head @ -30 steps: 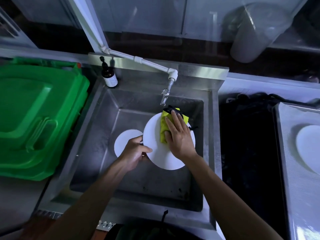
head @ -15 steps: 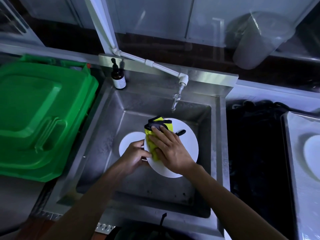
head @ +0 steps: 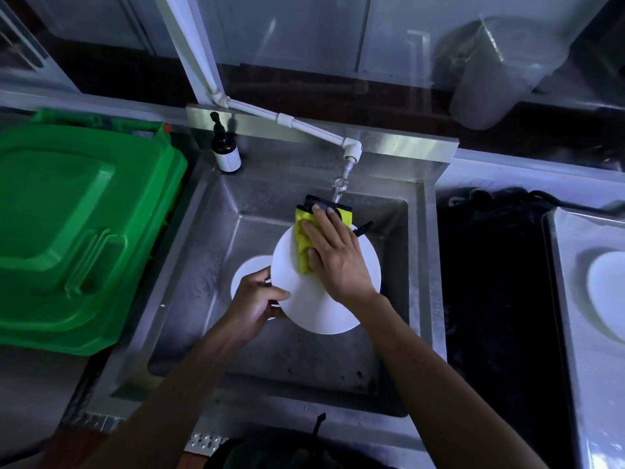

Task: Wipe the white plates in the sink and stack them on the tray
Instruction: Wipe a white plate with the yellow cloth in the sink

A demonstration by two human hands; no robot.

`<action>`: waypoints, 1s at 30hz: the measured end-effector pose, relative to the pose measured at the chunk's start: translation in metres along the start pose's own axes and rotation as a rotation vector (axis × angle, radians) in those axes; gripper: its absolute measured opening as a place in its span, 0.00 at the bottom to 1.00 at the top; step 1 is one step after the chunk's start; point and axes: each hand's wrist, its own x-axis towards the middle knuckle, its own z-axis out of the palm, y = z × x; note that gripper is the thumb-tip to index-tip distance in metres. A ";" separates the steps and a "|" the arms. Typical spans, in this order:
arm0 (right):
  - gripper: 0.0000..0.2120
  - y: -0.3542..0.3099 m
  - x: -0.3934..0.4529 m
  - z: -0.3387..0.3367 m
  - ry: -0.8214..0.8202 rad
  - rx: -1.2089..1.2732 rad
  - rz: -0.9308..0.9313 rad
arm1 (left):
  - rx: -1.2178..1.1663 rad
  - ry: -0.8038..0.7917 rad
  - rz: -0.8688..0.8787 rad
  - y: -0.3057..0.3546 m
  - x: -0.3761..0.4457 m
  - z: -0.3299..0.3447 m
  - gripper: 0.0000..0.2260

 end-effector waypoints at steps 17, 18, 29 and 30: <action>0.23 0.036 -0.044 0.001 -0.007 -0.028 0.388 | -0.110 0.175 0.067 -0.011 -0.001 0.031 0.20; 0.23 0.036 -0.047 0.002 -0.010 -0.024 0.409 | -0.116 0.188 0.061 -0.012 0.000 0.032 0.19; 0.23 -0.002 -0.093 0.023 -0.070 0.091 0.466 | -0.170 0.262 0.050 -0.027 0.007 0.041 0.17; 0.23 -0.008 -0.095 0.024 -0.063 0.120 0.465 | -0.180 0.274 0.047 -0.028 0.007 0.042 0.17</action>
